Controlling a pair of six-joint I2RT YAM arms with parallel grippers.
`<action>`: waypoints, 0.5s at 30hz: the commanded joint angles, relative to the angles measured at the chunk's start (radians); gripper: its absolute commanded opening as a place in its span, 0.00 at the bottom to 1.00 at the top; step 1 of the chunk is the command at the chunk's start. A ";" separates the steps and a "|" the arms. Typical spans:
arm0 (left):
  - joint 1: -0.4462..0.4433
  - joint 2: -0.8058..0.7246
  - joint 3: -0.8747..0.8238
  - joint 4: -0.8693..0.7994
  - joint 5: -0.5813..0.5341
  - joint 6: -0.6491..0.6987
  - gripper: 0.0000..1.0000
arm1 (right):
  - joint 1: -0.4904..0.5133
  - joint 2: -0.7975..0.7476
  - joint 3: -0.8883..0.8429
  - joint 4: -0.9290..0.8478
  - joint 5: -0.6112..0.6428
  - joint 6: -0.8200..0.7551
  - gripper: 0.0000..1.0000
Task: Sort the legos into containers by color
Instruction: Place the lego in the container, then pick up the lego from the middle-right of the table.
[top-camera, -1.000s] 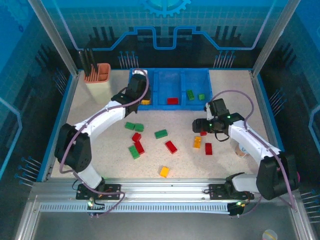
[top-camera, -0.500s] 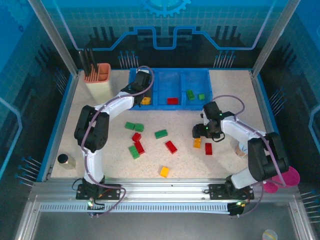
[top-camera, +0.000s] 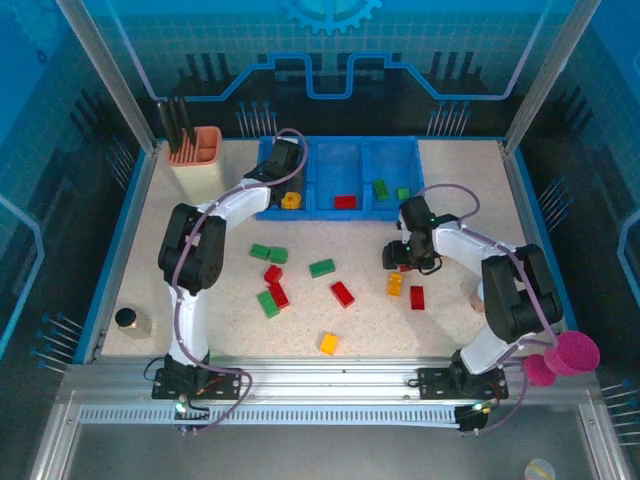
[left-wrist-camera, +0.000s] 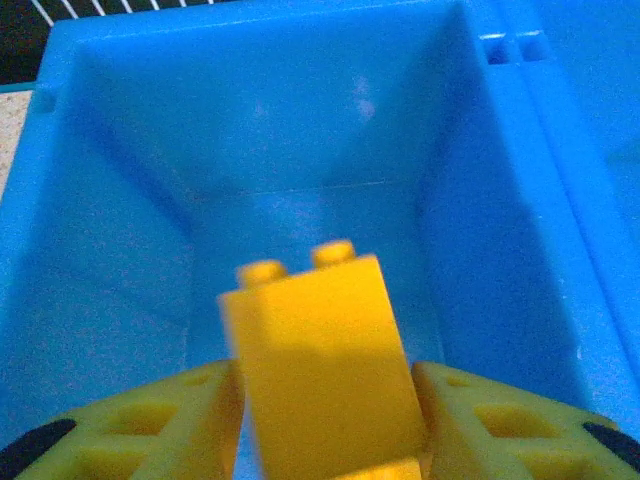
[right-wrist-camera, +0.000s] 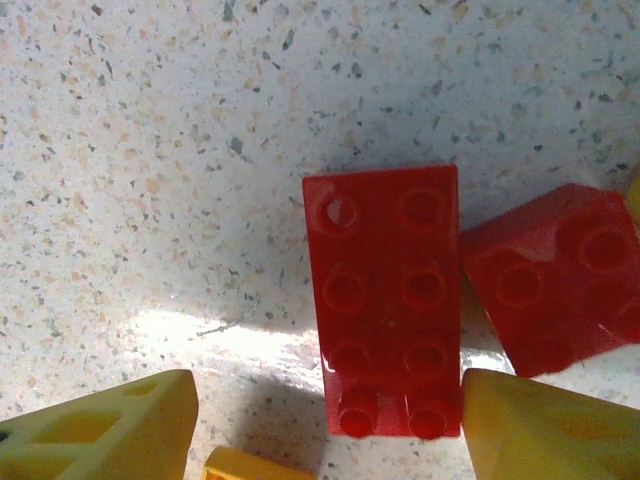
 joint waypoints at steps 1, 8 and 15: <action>0.012 0.026 0.046 -0.010 0.021 -0.007 0.59 | 0.014 0.040 0.031 -0.008 0.029 0.000 0.67; 0.012 0.012 0.064 -0.022 0.025 0.014 0.72 | 0.022 0.082 0.047 -0.011 0.052 -0.001 0.60; 0.011 -0.104 0.057 -0.053 0.059 0.036 0.75 | 0.029 0.128 0.090 -0.033 0.079 -0.005 0.41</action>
